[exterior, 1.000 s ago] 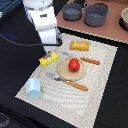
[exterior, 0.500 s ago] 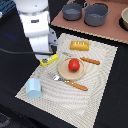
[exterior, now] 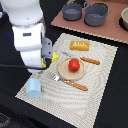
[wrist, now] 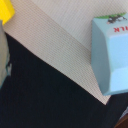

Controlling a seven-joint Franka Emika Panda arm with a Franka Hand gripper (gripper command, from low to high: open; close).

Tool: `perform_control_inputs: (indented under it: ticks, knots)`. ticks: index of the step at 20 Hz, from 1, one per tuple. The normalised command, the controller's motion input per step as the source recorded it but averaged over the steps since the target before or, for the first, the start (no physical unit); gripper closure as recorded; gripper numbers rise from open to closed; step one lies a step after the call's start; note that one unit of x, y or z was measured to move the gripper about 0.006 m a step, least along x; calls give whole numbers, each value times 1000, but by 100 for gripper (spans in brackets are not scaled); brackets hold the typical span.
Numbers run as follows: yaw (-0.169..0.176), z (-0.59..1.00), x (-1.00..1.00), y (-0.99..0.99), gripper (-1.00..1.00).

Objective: Interact with the objects in diverse but meaningful ways.

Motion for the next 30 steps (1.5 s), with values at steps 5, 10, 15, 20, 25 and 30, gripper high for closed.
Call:
perform_control_inputs:
  ticks: [5,10,15,20,25,30]
  knots:
    - [-46,238,490,-617,-100]
    - [-48,190,501,-605,-100]
    - [-50,37,494,-606,-100]
    - [-37,-10,420,-482,-100]
    - [0,-2,389,-200,-100]
    - [0,0,223,-17,-100]
